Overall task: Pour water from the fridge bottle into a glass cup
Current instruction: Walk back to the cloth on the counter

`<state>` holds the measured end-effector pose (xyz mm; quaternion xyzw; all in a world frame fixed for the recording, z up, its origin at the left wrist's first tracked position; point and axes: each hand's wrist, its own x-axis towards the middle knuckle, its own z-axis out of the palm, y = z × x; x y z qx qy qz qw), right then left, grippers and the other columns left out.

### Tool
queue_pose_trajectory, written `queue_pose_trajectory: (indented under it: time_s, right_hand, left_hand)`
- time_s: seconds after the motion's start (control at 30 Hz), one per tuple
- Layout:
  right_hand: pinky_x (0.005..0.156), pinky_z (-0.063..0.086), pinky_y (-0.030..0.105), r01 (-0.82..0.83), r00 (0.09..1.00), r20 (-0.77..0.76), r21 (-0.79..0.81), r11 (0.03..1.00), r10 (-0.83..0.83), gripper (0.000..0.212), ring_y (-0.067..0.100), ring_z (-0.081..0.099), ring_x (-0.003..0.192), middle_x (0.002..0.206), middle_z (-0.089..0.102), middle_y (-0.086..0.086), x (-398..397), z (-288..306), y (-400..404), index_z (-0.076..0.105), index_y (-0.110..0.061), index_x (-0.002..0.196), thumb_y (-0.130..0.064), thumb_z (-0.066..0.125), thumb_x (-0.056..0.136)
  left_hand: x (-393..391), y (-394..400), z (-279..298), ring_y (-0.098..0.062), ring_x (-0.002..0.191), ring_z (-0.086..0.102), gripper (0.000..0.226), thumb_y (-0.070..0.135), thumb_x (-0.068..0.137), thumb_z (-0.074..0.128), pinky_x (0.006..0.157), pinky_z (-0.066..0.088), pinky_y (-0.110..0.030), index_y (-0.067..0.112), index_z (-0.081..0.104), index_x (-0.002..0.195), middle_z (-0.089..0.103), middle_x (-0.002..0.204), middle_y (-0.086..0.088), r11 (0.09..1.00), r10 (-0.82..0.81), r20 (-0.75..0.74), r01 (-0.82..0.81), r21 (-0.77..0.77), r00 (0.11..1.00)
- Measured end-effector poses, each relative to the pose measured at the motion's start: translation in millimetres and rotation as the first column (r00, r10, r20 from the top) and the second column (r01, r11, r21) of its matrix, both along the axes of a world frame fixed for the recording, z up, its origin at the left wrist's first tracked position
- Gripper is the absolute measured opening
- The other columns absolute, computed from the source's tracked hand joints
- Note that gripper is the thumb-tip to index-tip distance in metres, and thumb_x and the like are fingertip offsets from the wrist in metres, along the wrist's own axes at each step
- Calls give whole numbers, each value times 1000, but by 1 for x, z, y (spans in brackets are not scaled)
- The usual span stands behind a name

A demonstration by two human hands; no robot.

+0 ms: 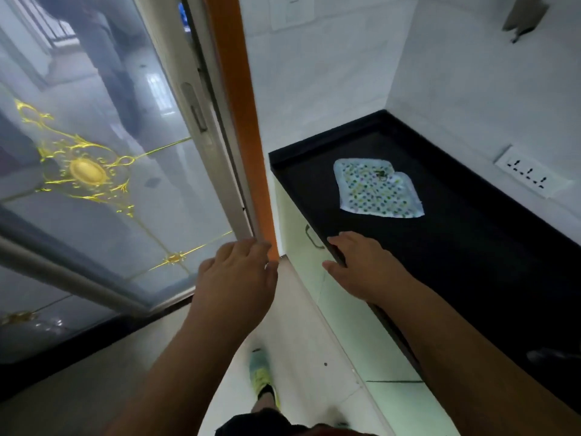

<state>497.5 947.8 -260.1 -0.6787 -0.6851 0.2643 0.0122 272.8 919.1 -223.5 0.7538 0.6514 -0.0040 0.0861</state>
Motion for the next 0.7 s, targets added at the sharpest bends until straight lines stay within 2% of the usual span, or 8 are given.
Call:
queue_pose_trajectory:
  time_s: [0.1, 0.2, 0.37, 0.53, 0.6, 0.7]
  right_hand:
    - [120, 35, 45, 147, 989, 10, -16, 989, -147, 65, 25, 34, 150, 166, 32, -2, 12, -11, 32, 36, -29, 159, -55, 53, 102]
    - [119, 34, 44, 290, 957, 18, -54, 955, -290, 65, 25, 34, 150, 167, 32, -2, 21, -21, 58, 36, -29, 159, -55, 53, 102]
    - [120, 34, 46, 436, 899, 27, -128, 891, -436, 65, 27, 34, 150, 167, 29, -2, 39, -51, 101, 37, -29, 158, -54, 54, 101]
    - [121, 35, 47, 499, 859, -35, -158, 852, -510, 55, 28, 34, 150, 168, 26, -1, 69, -100, 157, 48, -32, 152, -48, 58, 100]
    - [121, 35, 46, 494, 857, -56, -200, 846, -513, 51, 30, 32, 152, 171, 18, -2, 79, -125, 185, 52, -34, 150, -46, 59, 101]
    - [123, 30, 44, 454, 880, -23, -255, 854, -474, 55, 34, 22, 155, 174, 3, -1, 90, -159, 219, 46, -34, 153, -46, 60, 101]
  left_hand:
    - [6, 69, -12, -22, 137, 52, 45, 48, 108, 32, 109, 46, -46, 27, 50, 145, 51, 153, 2, 989, -141, -6, 141, -36, 990]
    - [17, 126, -25, -20, 130, 56, 43, 46, 108, 33, 103, 48, -42, 28, 53, 142, 55, 147, 4, 953, -301, -47, 299, -38, 952]
    - [59, 217, -63, -21, 130, 53, 41, 43, 107, 37, 105, 48, -43, 25, 55, 140, 56, 143, 2, 875, -463, 23, 461, -147, 886]
    - [109, 273, -106, -26, 138, 46, 46, 42, 107, 38, 105, 43, -47, 25, 46, 149, 49, 151, -1, 825, -508, -6, 484, -290, 862]
    - [125, 289, -119, -28, 141, 43, 49, 40, 107, 38, 108, 40, -50, 24, 42, 153, 46, 155, -3, 800, -508, -20, 463, -382, 861]
    - [138, 302, -139, -29, 142, 41, 51, 39, 106, 38, 110, 39, -50, 25, 38, 155, 42, 158, -2, 780, -510, -15, 455, -429, 860]
